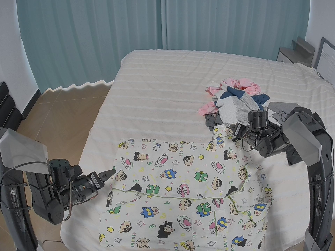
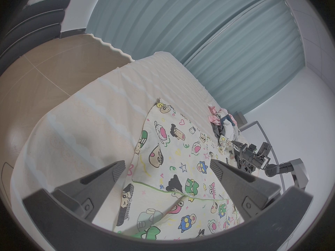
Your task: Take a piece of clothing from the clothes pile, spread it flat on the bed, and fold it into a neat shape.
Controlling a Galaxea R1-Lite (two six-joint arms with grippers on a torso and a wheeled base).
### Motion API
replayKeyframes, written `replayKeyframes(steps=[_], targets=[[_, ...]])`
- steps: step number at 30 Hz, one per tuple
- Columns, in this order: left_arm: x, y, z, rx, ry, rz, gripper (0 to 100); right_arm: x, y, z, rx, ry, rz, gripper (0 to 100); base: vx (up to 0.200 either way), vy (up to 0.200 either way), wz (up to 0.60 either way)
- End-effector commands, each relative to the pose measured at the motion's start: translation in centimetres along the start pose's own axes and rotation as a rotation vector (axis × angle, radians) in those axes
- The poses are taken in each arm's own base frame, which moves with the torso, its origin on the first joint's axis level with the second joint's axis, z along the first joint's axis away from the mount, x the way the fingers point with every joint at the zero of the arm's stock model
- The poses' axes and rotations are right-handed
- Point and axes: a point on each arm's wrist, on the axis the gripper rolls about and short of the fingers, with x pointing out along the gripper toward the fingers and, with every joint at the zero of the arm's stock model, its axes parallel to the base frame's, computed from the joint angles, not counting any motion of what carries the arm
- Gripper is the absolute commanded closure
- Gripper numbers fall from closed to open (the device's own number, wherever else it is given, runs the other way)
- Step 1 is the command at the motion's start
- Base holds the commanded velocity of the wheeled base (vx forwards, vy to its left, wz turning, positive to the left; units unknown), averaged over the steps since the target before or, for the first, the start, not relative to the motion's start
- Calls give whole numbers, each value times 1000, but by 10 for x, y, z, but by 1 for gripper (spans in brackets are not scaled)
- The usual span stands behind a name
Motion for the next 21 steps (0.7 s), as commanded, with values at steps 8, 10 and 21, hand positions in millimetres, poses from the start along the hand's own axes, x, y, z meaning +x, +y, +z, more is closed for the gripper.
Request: replayKeyframes(steps=[8,10,21], targets=[[0,-5,-4,12,4,-16,0,-95,-16,9,21,62,-21,0,-50,0,0],[1,-7,-6,16,0,-8,0,-123,-19,2,25,99,-24,0,-200,0,0],[-1,-15,-17,32,-1,32,0,-240,-30,-35,8,190,17,0,-200,0,0]])
